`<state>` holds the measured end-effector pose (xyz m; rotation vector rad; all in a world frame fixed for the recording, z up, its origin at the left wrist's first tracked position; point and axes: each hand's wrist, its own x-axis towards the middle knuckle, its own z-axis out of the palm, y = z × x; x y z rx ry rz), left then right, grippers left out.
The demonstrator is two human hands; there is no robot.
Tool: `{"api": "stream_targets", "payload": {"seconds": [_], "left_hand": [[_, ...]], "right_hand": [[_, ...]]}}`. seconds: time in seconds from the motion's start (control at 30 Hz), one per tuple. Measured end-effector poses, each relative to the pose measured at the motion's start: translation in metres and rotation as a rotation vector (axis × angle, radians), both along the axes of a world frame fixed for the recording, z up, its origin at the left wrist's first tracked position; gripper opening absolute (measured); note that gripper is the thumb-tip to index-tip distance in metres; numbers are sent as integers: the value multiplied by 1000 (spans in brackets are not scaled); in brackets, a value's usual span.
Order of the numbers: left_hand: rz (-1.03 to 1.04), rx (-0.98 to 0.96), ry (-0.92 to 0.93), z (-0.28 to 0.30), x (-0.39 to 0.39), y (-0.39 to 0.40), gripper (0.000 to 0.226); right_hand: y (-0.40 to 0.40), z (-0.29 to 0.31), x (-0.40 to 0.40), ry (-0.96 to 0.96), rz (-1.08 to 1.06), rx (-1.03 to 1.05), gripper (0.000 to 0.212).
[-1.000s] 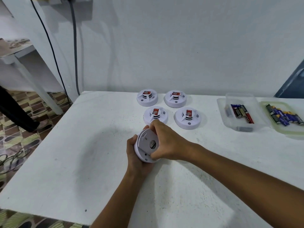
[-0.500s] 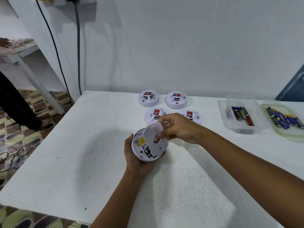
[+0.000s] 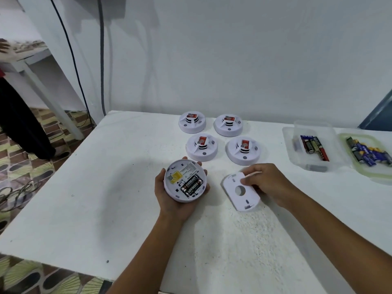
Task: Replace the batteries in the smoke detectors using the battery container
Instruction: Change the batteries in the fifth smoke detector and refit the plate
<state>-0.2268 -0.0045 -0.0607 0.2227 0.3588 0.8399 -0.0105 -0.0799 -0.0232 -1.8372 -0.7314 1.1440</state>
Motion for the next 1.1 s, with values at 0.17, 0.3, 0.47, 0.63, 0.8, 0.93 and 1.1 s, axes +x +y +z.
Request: {"api": "stream_targets", "payload": {"seconds": [0.17,0.3,0.47,0.63,0.8,0.93,1.1], "left_hand": [[-13,11,-13,-1,0,1,55],[-41,54,5,-2,-1,1,60],[-99,145,5,-3,2,3,61],[-76,159,45,20,57,-15,65],[-162,229,37,51,168,-48,62],[-190,223,-19,63,265,-81,69],[-186,103,-10,71,360,-115,69]], "right_hand": [[2,-10,-10,-620,155,-39,16],[0,-9,-15,-823,219,-23,14],[-7,-11,2,-608,230,18,20],[-24,12,46,-383,244,148,11],[-61,50,117,-190,181,308,14],[-100,69,191,-163,49,425,18],[-136,64,263,-174,-91,432,23]]}}
